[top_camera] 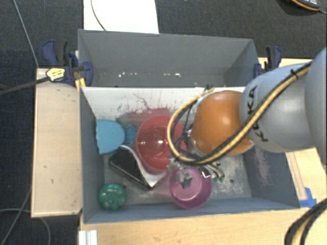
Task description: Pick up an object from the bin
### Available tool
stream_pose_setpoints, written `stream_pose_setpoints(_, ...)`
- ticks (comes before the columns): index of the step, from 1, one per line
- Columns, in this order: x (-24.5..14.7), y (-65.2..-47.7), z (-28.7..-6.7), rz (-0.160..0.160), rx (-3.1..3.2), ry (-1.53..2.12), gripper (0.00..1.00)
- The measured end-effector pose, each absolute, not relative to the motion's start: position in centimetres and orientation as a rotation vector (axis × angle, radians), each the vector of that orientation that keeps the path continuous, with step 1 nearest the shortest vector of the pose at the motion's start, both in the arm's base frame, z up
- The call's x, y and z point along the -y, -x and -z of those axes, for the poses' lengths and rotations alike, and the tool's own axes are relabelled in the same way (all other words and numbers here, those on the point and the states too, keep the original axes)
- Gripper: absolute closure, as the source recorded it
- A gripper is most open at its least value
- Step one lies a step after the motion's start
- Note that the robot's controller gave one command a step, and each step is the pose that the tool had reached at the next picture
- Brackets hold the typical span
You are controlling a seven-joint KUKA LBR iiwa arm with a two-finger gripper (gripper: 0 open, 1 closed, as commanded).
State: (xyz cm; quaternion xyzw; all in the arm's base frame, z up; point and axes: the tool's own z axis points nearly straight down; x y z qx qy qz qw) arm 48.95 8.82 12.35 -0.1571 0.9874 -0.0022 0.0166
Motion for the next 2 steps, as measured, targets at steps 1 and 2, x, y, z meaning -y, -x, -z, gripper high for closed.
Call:
stream_pose_setpoints(1, -4.5, -48.5, -10.0, 0.006, -3.077, 0.112, 1.00)
stream_pose_setpoints(2, -7.7, -49.8, -26.7, 0.004, -3.067, 0.420, 1.00)
